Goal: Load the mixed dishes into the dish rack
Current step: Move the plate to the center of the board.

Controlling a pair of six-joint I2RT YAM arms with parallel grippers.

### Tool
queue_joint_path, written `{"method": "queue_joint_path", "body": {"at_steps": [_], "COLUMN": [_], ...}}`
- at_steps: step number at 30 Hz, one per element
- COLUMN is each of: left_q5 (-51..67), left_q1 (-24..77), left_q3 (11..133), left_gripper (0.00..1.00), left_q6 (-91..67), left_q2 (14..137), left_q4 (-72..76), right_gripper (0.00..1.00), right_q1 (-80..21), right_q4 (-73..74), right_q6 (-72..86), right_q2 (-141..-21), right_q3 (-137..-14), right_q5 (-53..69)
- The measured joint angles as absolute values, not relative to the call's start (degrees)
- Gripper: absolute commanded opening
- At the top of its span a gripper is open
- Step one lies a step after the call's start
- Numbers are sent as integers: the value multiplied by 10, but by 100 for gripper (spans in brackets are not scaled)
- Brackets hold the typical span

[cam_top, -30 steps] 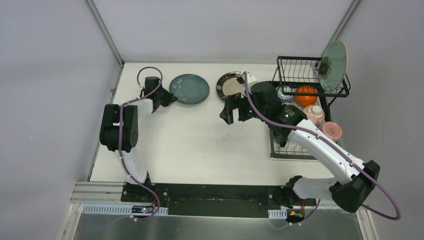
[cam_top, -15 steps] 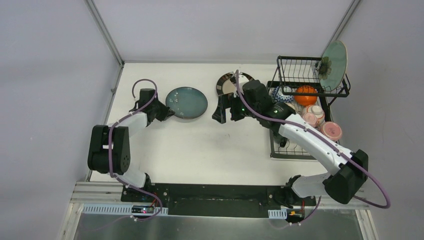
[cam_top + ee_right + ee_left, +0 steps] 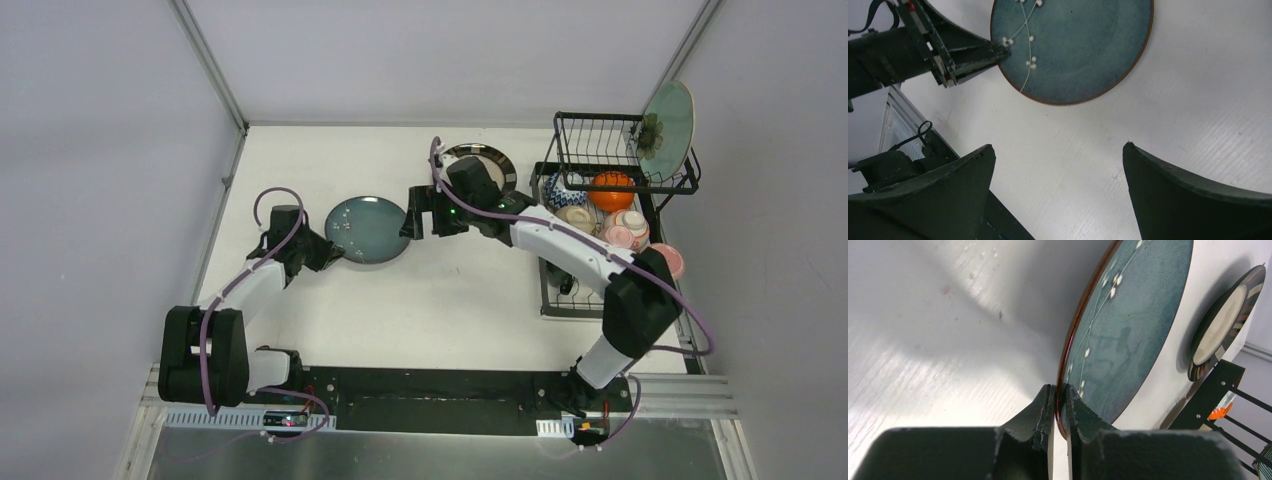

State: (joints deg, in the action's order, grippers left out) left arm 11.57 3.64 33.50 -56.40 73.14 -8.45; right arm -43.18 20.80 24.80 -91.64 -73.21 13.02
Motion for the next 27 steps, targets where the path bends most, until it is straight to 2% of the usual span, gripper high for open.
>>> {"method": "queue_joint_path", "body": {"at_steps": [9, 11, 18, 23, 24, 25, 26, 27], "left_q5": [121, 120, 122, 124, 126, 129, 136, 142], "left_q1": [36, 36, 36, 36, 36, 36, 36, 36], "left_q3": [310, 310, 310, 324, 332, 342, 353, 364], "left_gripper": [21, 30, 55, 67, 81, 89, 92, 93], "left_q6": [-565, -562, -547, -520, -511, -499, -486, -477], "left_q2": [707, 702, 674, 663, 663, 663, 663, 664], "left_q4": [-104, -117, -154, -182, -190, -197, -202, -208], "right_gripper": [100, 100, 100, 100, 100, 71, 45, 35], "right_q1": [-432, -430, -415, -393, -388, -383, -378, -374], "right_q4": [190, 190, 188, 176, 172, 169, 163, 160], "right_q6": [254, 254, 255, 255, 255, 255, 255, 255], "right_q2": [-1043, -1062, -1119, -1146, -1151, -1157, -1161, -1167], "right_q3": [-827, -836, -858, -865, -867, -869, -870, -871], "right_q5": [134, 134, 138, 139, 139, 139, 143, 153]}}
